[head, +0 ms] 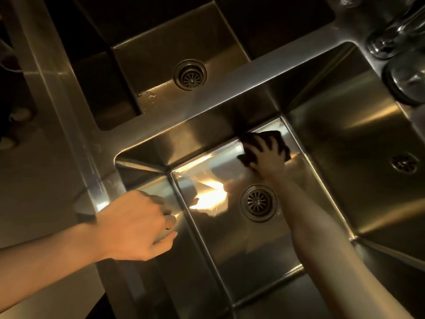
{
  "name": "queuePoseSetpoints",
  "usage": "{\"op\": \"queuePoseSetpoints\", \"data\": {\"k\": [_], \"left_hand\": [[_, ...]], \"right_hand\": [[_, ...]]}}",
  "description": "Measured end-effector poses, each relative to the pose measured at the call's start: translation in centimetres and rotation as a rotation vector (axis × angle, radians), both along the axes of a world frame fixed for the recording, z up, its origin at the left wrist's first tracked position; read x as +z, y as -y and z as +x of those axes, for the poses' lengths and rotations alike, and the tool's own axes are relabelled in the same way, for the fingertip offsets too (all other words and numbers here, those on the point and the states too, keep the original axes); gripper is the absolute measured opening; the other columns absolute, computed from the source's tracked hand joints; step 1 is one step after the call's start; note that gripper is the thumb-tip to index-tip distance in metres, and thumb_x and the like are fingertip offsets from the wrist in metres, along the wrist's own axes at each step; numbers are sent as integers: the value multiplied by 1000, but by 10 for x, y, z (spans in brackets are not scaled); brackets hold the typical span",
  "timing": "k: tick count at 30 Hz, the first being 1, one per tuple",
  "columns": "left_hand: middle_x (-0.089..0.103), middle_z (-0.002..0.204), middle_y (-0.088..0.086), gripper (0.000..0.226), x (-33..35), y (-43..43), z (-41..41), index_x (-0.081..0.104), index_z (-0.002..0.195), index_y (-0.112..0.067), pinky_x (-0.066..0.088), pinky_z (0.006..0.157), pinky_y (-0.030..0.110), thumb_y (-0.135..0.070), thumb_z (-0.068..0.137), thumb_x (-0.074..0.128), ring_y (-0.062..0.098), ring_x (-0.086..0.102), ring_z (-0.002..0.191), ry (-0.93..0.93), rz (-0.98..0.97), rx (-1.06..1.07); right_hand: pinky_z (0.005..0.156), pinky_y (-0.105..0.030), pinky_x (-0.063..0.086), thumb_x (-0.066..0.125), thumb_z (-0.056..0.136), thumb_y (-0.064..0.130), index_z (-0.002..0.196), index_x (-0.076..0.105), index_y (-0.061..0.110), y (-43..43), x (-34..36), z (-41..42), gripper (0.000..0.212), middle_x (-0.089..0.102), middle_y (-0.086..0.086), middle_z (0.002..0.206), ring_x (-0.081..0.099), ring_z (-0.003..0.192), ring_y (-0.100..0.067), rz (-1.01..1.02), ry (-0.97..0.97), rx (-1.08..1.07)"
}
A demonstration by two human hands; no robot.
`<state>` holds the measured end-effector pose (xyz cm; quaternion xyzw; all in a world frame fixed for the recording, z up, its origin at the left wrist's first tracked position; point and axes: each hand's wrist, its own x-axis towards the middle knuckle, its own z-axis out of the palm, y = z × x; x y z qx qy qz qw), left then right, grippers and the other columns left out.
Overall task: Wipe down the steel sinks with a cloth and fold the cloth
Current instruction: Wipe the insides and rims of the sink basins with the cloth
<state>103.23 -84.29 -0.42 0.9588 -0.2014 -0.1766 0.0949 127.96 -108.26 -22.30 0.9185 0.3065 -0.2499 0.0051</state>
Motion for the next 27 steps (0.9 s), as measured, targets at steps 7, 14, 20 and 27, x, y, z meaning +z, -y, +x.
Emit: {"op": "queuePoseSetpoints", "data": {"k": [7, 14, 20, 27], "left_hand": [[50, 52, -7, 40, 1, 2, 7, 61, 60, -26, 45, 41, 27, -48, 84, 37, 15, 53, 49, -1, 33, -35], [48, 50, -8, 38, 5, 4, 5, 56, 57, -25, 46, 44, 28, -45, 84, 38, 15, 49, 50, -1, 16, -1], [48, 50, -8, 37, 7, 6, 7, 55, 55, -24, 46, 45, 28, -44, 83, 41, 15, 48, 49, -29, 26, -3], [50, 48, -8, 39, 14, 8, 11, 60, 53, -26, 36, 40, 22, -44, 79, 38, 16, 50, 42, 3, 85, -31]], "right_hand": [[103, -66, 24, 53, 90, 38, 147, 21, 41, 93, 12, -105, 65, 3, 2, 158, 4, 139, -41, -124, -103, -897], [100, -74, 13, 39, 96, 42, 150, 14, 35, 21, 6, -22, 59, -1, -5, 158, -4, 139, -49, -37, -156, -1008], [94, -76, 23, 42, 94, 48, 147, 28, 30, -72, 5, -57, 58, 24, -8, 154, 17, 136, -51, 7, -57, -214], [89, -58, 45, 46, 89, 30, 130, 56, 23, -48, -7, -242, 43, 48, -13, 136, 42, 125, -41, 25, -210, 168]]}}
